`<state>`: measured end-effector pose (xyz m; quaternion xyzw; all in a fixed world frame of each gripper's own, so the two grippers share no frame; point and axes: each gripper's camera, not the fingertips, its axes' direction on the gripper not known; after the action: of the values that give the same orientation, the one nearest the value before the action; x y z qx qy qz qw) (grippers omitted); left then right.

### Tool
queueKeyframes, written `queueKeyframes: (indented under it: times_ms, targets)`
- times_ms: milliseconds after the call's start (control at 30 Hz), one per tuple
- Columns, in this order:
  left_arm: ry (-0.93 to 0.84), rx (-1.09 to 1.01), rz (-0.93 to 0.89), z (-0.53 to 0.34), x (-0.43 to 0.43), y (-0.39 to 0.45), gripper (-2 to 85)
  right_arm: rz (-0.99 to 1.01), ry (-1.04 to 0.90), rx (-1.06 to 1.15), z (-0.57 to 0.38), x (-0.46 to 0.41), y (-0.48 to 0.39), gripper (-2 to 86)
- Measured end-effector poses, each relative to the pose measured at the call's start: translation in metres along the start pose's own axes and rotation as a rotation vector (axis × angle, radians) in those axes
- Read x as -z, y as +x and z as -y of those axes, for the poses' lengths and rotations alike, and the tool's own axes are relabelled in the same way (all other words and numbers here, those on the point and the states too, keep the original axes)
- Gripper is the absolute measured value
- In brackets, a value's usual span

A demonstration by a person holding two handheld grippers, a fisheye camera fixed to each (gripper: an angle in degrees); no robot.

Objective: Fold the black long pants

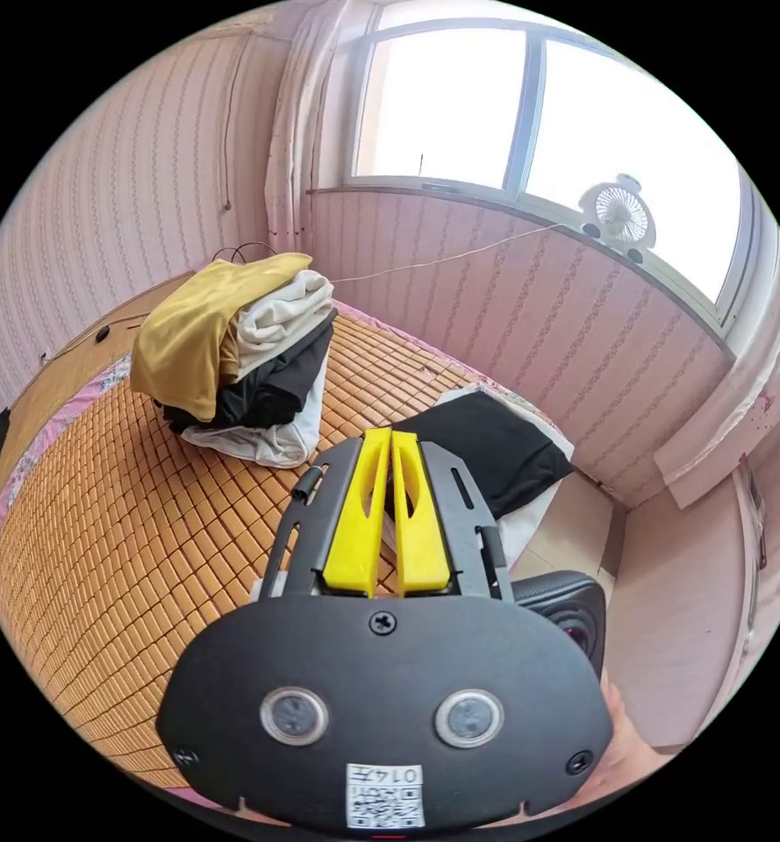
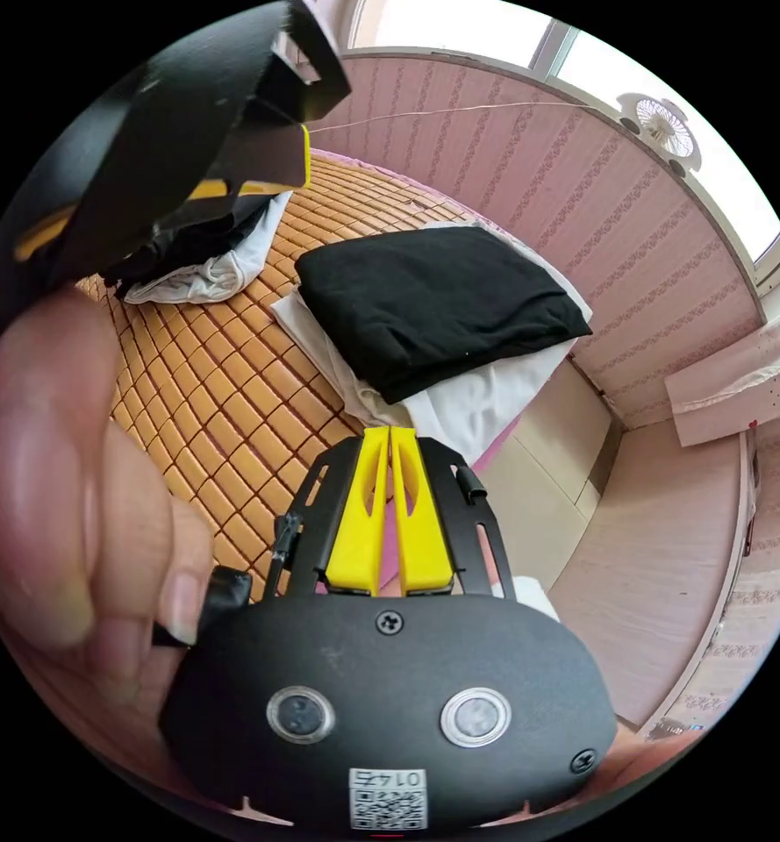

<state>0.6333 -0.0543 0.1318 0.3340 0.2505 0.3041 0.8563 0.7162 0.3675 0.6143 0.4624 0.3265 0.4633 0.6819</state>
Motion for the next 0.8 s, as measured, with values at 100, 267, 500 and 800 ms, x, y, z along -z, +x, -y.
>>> queueKeyframes:
  times_ms: [100, 267, 500, 800]
  targets:
    - [-0.014, -0.036, 0.011, 0.015, -0.035, 0.012, -0.7, 0.001, -0.022, -0.044, 0.01, -0.038, -0.005, -0.9]
    - [-0.004, -0.101, -0.019, 0.033, -0.069, 0.023, -0.8, -0.013, -0.016, -0.12, 0.014, -0.078, -0.016, -0.9]
    - [-0.088, -0.07, -0.097, 0.06, -0.12, 0.02, -0.9, -0.048, -0.016, -0.108, 0.022, -0.13, -0.036, -0.9]
    - [-0.359, -0.108, -0.146, 0.069, -0.201, 0.0, -1.0, 0.027, 0.101, 0.069, 0.026, -0.134, -0.002, -0.8]
